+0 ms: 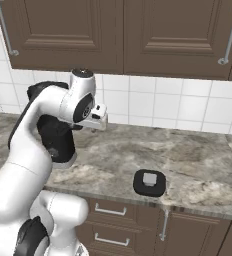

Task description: Close the lid blender by securely placing the lid on top.

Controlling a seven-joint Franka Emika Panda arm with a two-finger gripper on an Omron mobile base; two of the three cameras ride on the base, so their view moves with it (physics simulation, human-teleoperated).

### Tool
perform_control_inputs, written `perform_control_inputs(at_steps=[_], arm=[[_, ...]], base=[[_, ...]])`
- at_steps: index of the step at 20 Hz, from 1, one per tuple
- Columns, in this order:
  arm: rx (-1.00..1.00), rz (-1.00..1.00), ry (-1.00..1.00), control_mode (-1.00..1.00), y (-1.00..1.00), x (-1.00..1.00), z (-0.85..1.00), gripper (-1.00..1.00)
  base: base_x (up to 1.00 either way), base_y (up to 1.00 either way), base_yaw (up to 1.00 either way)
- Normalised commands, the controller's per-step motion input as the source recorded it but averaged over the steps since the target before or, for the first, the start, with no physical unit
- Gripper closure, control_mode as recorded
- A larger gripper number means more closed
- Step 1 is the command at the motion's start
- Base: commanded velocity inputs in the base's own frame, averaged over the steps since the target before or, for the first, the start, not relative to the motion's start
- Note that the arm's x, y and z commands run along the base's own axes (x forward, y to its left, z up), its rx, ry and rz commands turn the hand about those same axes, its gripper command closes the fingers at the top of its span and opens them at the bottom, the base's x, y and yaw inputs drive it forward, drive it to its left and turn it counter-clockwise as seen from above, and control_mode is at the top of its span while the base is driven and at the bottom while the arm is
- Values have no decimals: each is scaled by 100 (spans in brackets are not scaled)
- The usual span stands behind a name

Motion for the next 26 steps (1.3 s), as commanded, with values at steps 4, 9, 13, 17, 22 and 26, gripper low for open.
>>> perform_control_inputs(at_steps=[4,9,13,17,22,26], arm=[[16,0,4,-100,-100,0,-56,-100],[0,0,20,-100,-100,0,-99,-100],[-1,0,18,-100,-99,-1,-98,-100],[0,0,21,-100,-99,0,-68,-100],[0,1,12,-100,-71,0,-40,-100],[0,7,0,-100,-37,0,-2,-100]], base=[[0,0,0],[0,0,0],[0,0,0],[0,0,0],[0,0,0],[0,0,0]])
